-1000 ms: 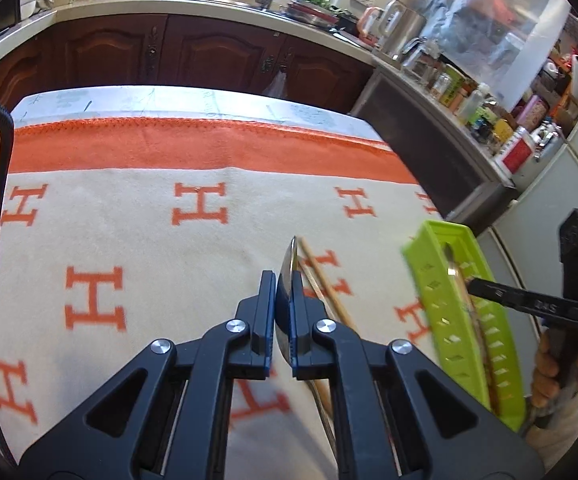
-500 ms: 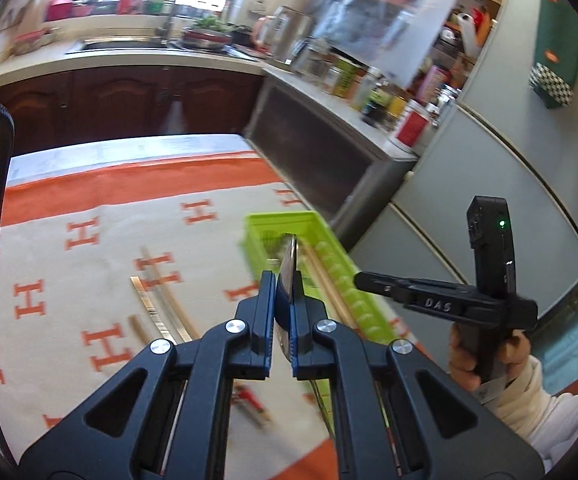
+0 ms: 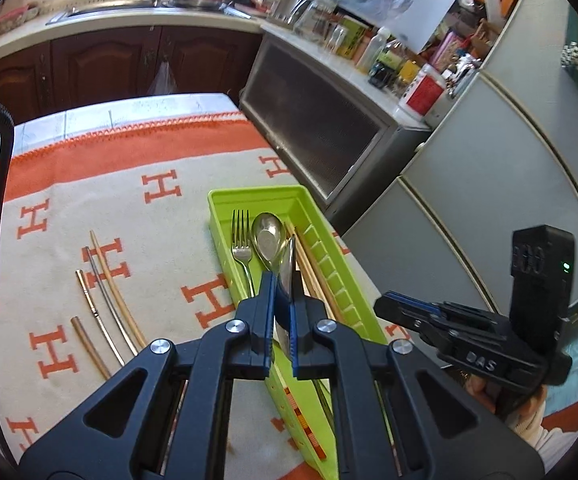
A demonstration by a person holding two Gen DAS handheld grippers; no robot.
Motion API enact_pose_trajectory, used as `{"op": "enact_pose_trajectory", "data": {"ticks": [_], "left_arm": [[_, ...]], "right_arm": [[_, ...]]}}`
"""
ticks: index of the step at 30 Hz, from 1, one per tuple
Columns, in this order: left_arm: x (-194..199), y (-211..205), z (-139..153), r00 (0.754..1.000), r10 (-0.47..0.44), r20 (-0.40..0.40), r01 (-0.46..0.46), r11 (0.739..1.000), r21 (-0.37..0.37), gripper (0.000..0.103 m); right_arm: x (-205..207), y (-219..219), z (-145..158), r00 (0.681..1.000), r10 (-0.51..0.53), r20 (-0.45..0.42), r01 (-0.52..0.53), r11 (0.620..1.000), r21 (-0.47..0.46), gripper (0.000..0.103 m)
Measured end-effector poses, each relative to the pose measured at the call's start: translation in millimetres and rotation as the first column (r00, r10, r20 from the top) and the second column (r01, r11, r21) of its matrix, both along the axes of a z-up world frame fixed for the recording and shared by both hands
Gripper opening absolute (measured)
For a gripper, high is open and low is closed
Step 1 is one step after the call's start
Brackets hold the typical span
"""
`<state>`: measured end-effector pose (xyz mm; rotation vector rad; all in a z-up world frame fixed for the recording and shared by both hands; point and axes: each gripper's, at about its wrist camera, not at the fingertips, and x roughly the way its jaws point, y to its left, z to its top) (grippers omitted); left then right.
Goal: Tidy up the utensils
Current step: 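Open both tools to drop the fork and spoon into the green tray, then move both open tools back over the remaining utensils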
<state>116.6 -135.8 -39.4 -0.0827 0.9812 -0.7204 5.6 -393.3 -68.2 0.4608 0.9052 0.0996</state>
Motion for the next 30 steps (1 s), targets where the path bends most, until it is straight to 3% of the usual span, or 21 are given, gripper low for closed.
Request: {"op": "enact_pose_trajectory", "data": {"ticks": [6,12,26,29,30], "left_arm": [[14,-20,-25,1.0,-0.013,0.01,0.012,0.995,0.098,0.004],[19,-23,-42,0.999,0.002,-0.04,0.002,0.993,0.118,0.004],[-25,17,-16,0.997,0.076,0.025,-0.079,0.984,0.161,0.007],[-34,34,-10,0.993,0.109,0.034,-0.113,0.98,0.165,0.017],[-37,40,-8,0.992,0.119,0.041,-0.124,0.978,0.166,0.025]], "right_arm": [[8,-1,-8,1.0,0.009,-0.012,-0.009,1.0,0.001,0.013],[19,3,-17,0.999,0.016,-0.029,-0.016,1.0,-0.01,0.013],[33,19,-31,0.998,0.042,-0.052,-0.043,0.999,-0.029,0.014],[31,26,-28,0.998,0.052,-0.046,-0.054,0.998,-0.037,0.018],[30,28,-27,0.998,0.056,-0.042,-0.057,0.998,-0.038,0.02]]}}
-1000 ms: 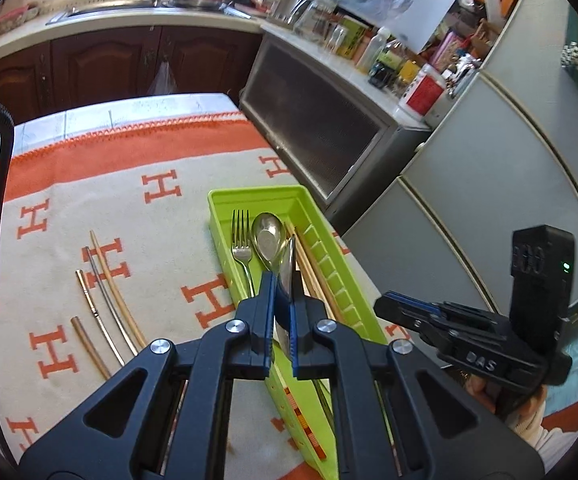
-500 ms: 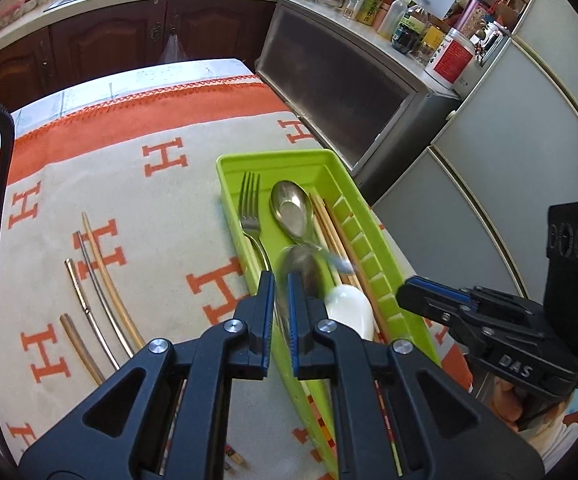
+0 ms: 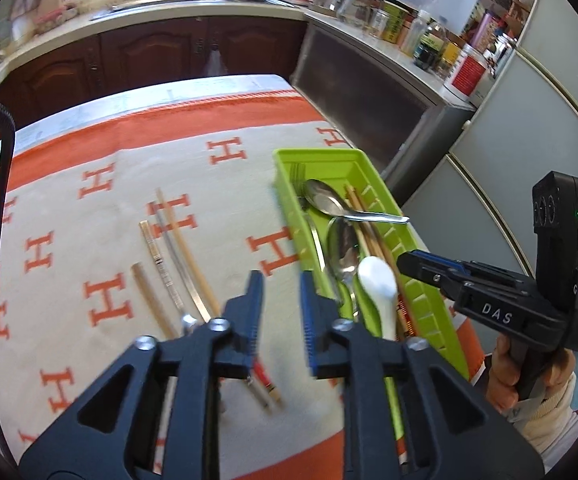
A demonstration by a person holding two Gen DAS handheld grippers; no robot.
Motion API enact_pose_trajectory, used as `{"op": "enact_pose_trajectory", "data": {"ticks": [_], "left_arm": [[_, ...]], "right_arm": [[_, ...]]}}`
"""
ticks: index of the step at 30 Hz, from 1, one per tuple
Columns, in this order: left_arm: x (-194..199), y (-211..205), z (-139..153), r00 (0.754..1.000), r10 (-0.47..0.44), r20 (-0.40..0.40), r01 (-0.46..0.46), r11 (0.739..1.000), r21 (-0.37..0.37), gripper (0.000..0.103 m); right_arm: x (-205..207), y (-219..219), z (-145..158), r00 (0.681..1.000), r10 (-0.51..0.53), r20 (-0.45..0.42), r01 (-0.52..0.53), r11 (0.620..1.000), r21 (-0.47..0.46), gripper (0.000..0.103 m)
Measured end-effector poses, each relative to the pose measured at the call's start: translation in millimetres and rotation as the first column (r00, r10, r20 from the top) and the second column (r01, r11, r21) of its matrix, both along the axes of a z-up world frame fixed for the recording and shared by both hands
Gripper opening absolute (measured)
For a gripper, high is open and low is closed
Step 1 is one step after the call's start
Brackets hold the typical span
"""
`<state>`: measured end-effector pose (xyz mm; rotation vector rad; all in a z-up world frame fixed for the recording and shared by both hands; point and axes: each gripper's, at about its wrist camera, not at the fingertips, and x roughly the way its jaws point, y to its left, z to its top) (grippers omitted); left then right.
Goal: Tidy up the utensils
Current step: 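Move both open tools back over the remaining utensils, then close the right tool on a gold-handled fork while the left tool grasps a metal spoon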
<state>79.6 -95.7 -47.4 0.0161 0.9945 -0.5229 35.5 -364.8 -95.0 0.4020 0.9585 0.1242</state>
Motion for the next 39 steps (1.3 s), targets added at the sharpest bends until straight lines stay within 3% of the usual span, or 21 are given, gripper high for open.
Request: {"op": "enact_pose_trajectory", "data": {"ticks": [1,3,12,24,39], "left_arm": [[-4,7,3,1.0,0.015,0.012,-0.015,1.0,0.002,0.033],[-12,20,8,0.998,0.042,0.037,-0.042,0.999,0.006,0.038],[-39,74,16,0.987,0.135,0.083,-0.139,0.989,0.041,0.038],[-46,115,-10,0.977,0.209,0.032,-0.21,0.976,0.054,0.038],[-44,148,-47,0.966,0.257,-0.035,-0.256,0.966,0.033,0.038]], "right_arm": [[-1,3,1,1.0,0.003,0.006,-0.003,1.0,-0.003,0.021],[-4,8,4,1.0,0.013,0.013,-0.013,1.0,-0.006,0.022],[-17,45,13,0.995,0.092,0.031,-0.092,0.996,-0.02,0.027],[-23,108,21,0.976,0.216,0.032,-0.214,0.975,-0.058,0.032],[3,192,-14,0.926,0.369,-0.084,-0.375,0.924,-0.069,0.032]]}}
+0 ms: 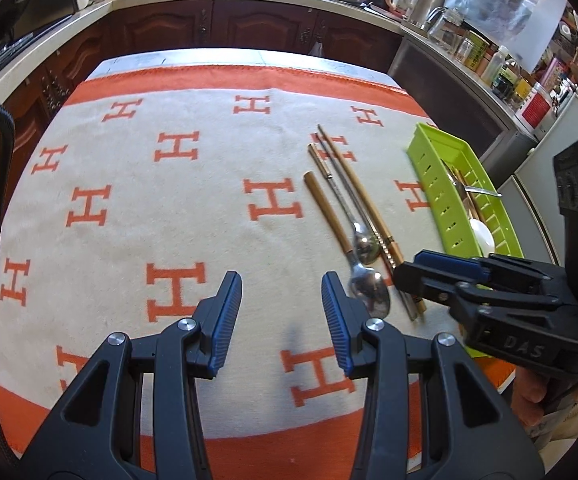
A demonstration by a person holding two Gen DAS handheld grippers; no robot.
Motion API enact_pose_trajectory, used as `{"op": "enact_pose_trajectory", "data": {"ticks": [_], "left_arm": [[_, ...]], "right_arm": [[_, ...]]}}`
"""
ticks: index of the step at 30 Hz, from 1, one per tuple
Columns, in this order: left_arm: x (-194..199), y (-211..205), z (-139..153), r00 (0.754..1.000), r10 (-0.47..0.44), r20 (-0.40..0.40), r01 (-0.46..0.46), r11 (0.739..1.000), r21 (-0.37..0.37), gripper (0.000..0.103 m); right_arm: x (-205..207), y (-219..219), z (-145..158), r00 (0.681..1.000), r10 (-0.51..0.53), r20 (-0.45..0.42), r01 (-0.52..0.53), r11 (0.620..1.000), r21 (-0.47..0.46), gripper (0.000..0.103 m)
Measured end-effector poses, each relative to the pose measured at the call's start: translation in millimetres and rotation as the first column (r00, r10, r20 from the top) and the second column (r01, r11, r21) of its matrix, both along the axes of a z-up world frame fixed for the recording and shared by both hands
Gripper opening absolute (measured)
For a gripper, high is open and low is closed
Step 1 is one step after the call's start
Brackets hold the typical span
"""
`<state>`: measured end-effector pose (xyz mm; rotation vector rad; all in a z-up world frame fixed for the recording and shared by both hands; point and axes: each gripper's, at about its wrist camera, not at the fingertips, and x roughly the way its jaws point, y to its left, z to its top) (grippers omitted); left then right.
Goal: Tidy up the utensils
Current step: 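Close the right tool on a gold-handled fork while the left tool grasps a metal spoon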
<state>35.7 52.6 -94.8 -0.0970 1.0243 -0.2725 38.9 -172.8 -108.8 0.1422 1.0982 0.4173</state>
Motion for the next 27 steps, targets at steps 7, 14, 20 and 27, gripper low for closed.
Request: {"op": "enact_pose_trajectory", "data": {"ticks": [7,14,20,27], "left_arm": [[5,19,-7,0.999,0.031,-0.009,-0.031,0.999,-0.029,0.038],[7,28,-10,0.999,0.042,-0.011,-0.043,0.998,-0.048,0.038],[7,24,-11,0.999,0.031,-0.012,-0.031,0.998,-0.055,0.038],[11,11,-5,1.0,-0.005,-0.011,0.004,0.997,-0.078,0.038]], "right_arm": [[21,24,-24,0.999,0.012,-0.049,-0.015,0.998,-0.055,0.032],[23,37,-40,0.997,0.035,-0.065,-0.042,0.994,-0.099,0.015],[17,43,-41,0.996,0.057,-0.062,-0.062,0.995,-0.078,0.006],[9,25,-24,0.999,0.03,-0.044,-0.03,1.0,-0.009,0.005]]}}
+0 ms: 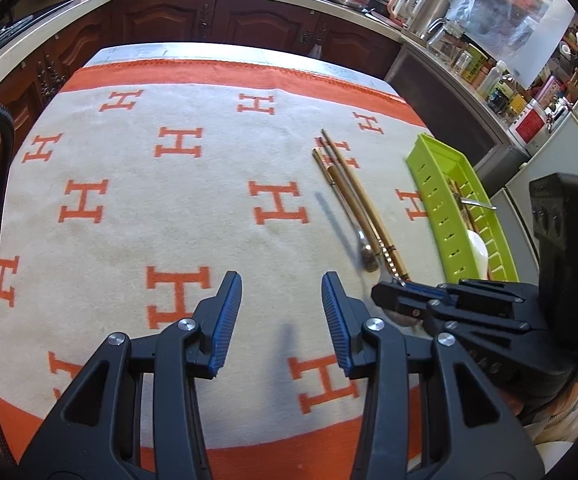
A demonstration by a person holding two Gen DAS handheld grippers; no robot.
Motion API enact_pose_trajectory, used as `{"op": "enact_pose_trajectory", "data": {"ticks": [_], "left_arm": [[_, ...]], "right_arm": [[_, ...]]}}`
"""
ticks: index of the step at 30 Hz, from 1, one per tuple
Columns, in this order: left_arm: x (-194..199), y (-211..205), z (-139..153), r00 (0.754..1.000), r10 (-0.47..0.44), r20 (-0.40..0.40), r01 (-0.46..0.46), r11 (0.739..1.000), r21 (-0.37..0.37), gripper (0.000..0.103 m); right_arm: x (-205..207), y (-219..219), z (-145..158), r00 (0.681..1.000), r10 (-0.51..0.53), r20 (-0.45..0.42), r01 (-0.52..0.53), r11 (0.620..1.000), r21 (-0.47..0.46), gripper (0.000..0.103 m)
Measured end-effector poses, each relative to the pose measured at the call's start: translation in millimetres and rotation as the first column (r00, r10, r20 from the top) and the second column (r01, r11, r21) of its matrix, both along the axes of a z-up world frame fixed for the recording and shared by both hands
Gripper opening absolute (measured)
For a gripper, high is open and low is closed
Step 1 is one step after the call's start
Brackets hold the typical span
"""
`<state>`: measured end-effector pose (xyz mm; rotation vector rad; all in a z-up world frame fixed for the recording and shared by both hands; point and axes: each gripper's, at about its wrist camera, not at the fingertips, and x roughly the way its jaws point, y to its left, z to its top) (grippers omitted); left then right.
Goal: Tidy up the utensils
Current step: 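Close the right tool on a gold-handled fork while the left tool grasps a metal spoon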
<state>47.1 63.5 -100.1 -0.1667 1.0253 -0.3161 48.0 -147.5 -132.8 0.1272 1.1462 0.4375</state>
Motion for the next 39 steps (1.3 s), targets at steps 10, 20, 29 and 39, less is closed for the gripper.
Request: {"op": "enact_pose_trajectory", "data": {"ticks": [10,20,29,39], "left_arm": [[19,-36,2,0.996,-0.087,-0.005,0.087,0.993,-0.077,0.038],[57,-66,-26,0.986,-0.139,-0.09,0.122,0.977,-0.173,0.035],[62,-92,-49,0.981,-0.158,-0.117,0.149,0.986,-0.081,0.024],[65,-110,-47,0.969,-0.205,-0.134,0.207,0.978,0.002,0.016]], "right_arm": [[-12,-62,43,0.99,-0.122,0.066,0.114,0.988,0.106,0.005],[-22,-102,51,0.983,-0.171,0.074,0.158,0.976,0.152,0.005],[-23,-111,52,0.979,-0.185,0.084,0.168,0.969,0.182,0.005],[-23,-119,40,0.976,-0.211,0.063,0.194,0.96,0.202,0.005]]}}
